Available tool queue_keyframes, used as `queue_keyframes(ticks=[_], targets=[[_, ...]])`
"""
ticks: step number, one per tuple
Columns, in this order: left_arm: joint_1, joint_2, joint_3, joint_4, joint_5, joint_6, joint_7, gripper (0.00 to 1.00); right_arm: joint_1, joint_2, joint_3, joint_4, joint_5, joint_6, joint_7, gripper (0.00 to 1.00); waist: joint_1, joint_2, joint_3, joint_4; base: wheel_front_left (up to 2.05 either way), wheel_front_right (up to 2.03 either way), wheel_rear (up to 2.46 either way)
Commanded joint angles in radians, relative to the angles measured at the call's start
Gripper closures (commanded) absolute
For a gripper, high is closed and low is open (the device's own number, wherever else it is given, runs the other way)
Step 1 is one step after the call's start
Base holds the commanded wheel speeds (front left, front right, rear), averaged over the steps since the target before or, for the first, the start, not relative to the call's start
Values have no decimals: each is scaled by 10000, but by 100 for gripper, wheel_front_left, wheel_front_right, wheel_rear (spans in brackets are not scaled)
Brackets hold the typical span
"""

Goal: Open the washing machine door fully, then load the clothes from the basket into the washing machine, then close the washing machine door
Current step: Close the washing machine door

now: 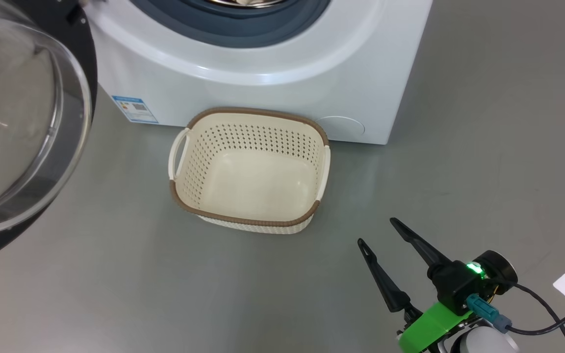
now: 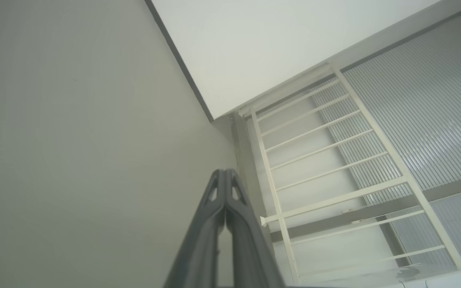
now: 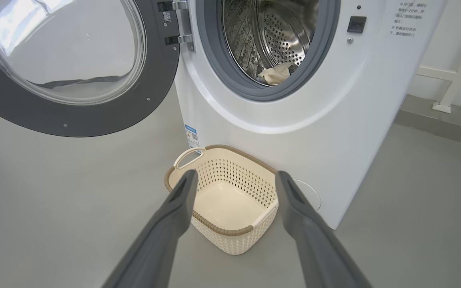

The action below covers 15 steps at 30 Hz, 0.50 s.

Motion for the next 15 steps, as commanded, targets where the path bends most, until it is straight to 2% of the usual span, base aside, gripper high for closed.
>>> queue_keyframes(ticks=[1,7,15], targets=[[-221,934,61,-72,-85,-22,68,100,-169,36,243,-278,-11,16,-49,0,0,-1,130,-126,0,0,0],[-634,1102,75,642,-217,-67,113,100,-232,69,322,-299,-50,16,-49,0,0,-1,251,-289,0,0,0],[-1000,1146,-187,1297,-261,-397,594,100,-268,6,307,-266,-39,16,-49,0,0,-1,283,-363,0,0,0]])
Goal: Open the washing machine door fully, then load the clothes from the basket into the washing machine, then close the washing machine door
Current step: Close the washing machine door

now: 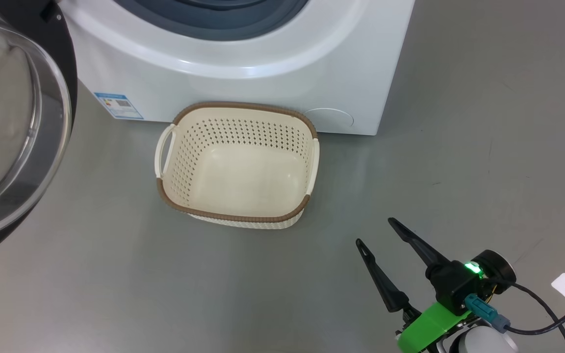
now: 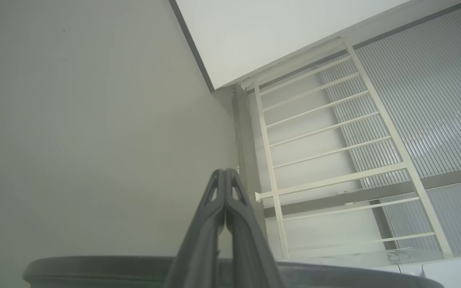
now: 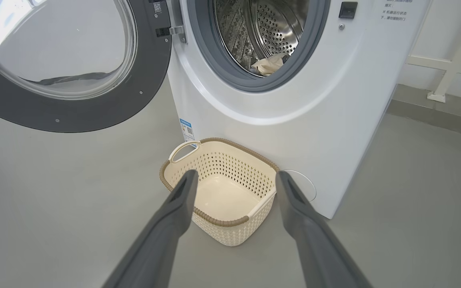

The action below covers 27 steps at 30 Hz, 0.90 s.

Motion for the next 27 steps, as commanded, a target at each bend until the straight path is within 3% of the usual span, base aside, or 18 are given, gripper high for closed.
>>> queue_keyframes(ticks=[1,14,20,27], targets=[[-25,879,-45,-132,-10,-150,104,100,-228,27,236,-225,-35,16,-49,0,0,0,-4,-5,0,0,0],[-325,864,-632,361,-20,-655,1633,100,-255,129,184,-162,-74,16,-49,0,0,0,-31,16,0,0,0],[-260,965,-827,377,103,-739,1780,100,-287,162,177,-125,-61,16,-49,0,0,0,-50,12,0,0,0],[-181,874,-1226,203,130,-889,2775,100,-267,269,108,-56,-73,16,-49,0,0,0,-138,63,0,0,0]])
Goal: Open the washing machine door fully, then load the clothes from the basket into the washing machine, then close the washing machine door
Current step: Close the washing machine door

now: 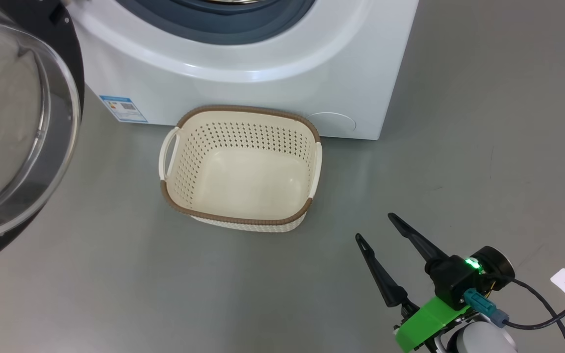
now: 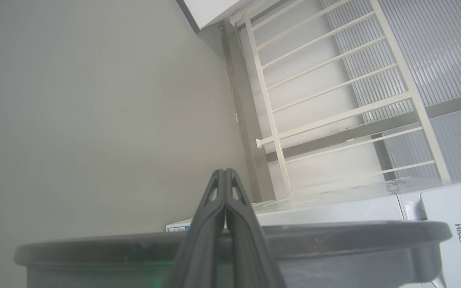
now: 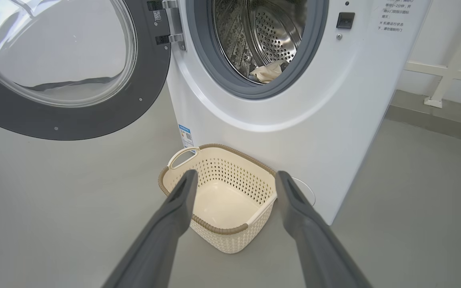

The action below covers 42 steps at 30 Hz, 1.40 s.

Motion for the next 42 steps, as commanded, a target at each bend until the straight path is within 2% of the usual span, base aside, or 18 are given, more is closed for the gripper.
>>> queue_keyframes(ticks=[1,13,19,42], targets=[[131,542,-99,-306,100,-108,260,100,-99,137,216,-189,-59,16,-49,0,0,0,-27,19,0,0,0],[945,250,-485,-1350,-333,-182,2192,100,-32,402,142,-22,2,16,-49,0,0,0,-443,146,0,0,0],[1425,-67,-272,-2046,-942,-184,3017,100,35,500,146,36,20,16,-49,0,0,0,-649,194,0,0,0],[3605,-1967,-459,-6112,-2472,-150,5912,100,329,734,241,193,158,16,-49,0,0,0,-1334,135,0,0,0]])
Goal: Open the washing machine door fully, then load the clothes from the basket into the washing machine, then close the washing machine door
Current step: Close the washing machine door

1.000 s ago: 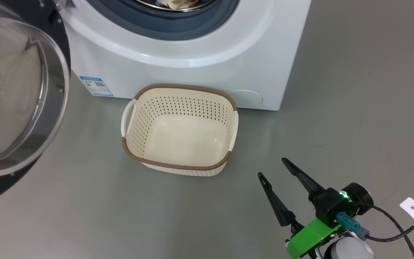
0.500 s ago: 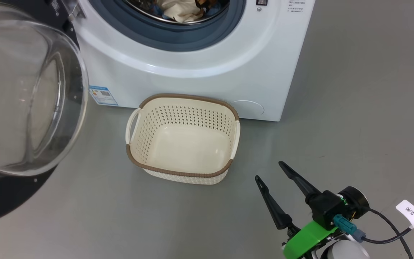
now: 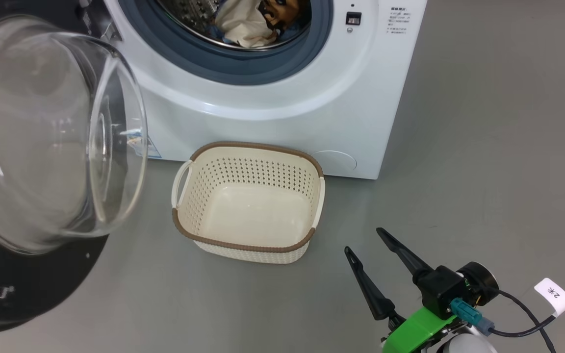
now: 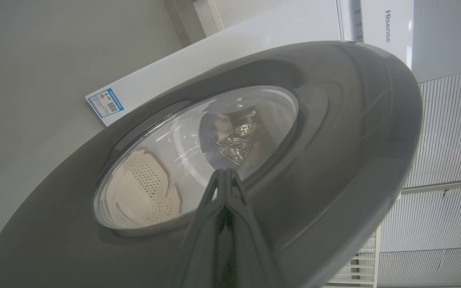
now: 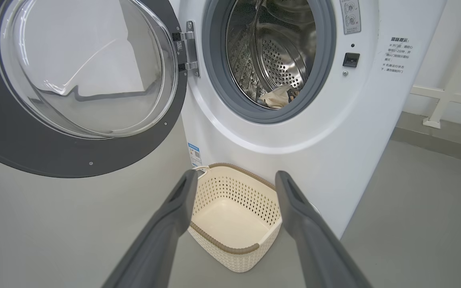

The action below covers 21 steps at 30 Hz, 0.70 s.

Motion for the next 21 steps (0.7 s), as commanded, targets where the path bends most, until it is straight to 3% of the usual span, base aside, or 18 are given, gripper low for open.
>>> queue_keyframes(ticks=[1,21], targets=[[232,333,78,-637,-228,-53,327,100,91,147,252,-195,124,16,-49,0,-1,-1,-89,-46,0,0,0],[2002,-2256,-412,-4750,-1206,554,1252,100,101,277,22,-210,135,16,-49,0,-1,-1,-208,-313,0,0,0]])
